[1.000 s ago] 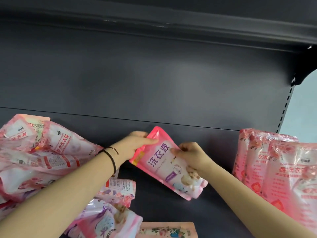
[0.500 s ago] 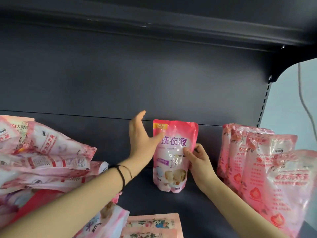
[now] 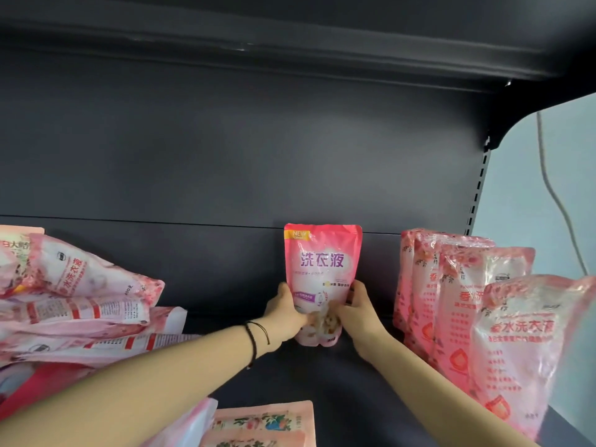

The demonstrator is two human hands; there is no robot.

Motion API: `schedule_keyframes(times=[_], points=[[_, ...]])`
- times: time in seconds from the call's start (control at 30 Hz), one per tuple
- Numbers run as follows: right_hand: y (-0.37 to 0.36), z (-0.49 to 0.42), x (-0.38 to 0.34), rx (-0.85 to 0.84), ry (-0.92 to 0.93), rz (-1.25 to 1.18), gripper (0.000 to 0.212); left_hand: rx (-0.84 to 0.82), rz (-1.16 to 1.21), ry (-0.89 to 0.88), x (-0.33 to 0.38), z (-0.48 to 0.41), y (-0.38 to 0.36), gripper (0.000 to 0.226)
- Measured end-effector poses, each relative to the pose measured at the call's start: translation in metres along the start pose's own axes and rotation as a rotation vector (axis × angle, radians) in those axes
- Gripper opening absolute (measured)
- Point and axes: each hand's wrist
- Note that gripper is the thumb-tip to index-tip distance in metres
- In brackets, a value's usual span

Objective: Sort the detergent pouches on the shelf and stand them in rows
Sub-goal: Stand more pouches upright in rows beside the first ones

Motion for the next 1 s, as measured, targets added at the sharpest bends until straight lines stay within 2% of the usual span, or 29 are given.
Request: schedule_keyframes(times=[0.17,0.27,0.37,0.43,0.5,0.63,0.77,1.0], points=[[0.007,-0.023,0.005,0.007,-0.031,0.026,0.047,0.033,-0.071,-0.057,0.002,-0.017,-0.011,0.056],[0.012,-0.029,0.008,0.032,-0.035,0.148,0.046,0.036,-0.193,-0.089,0.004,-0.020,-0.012,0.059],[0.018,-0.033,-0.006,-0.009,-0.054,0.497,0.041,0.066,-0.457,-0.097,0.006,-0.018,-0.005,0.062],[0.022,-0.033,-0.024,-0.129,-0.089,0.855,0.034,0.101,-0.690,-0.118,0.010,-0.016,0.004,0.059],[0.022,-0.028,-0.047,-0.267,-0.106,1.147,0.030,0.093,-0.892,-0.153,0.017,-0.010,0.020,0.046],[0.011,-0.015,-0.080,-0.459,0.021,1.555,0.047,-0.016,-1.182,-0.281,0.034,0.017,0.061,0.046],[-0.005,0.009,-0.108,-0.538,0.209,1.599,0.044,0.042,-1.348,-0.447,0.039,0.057,0.111,0.032],[-0.053,0.057,-0.140,-0.673,0.436,1.581,0.040,0.117,-1.407,-0.523,0.002,0.107,0.203,0.029]])
Point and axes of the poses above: each hand's wrist, its own z-axis away from the middle knuckle, its own y-axis out of the back of the hand, x = y × z, and after that the axes turned 6 degrees about y, right-handed
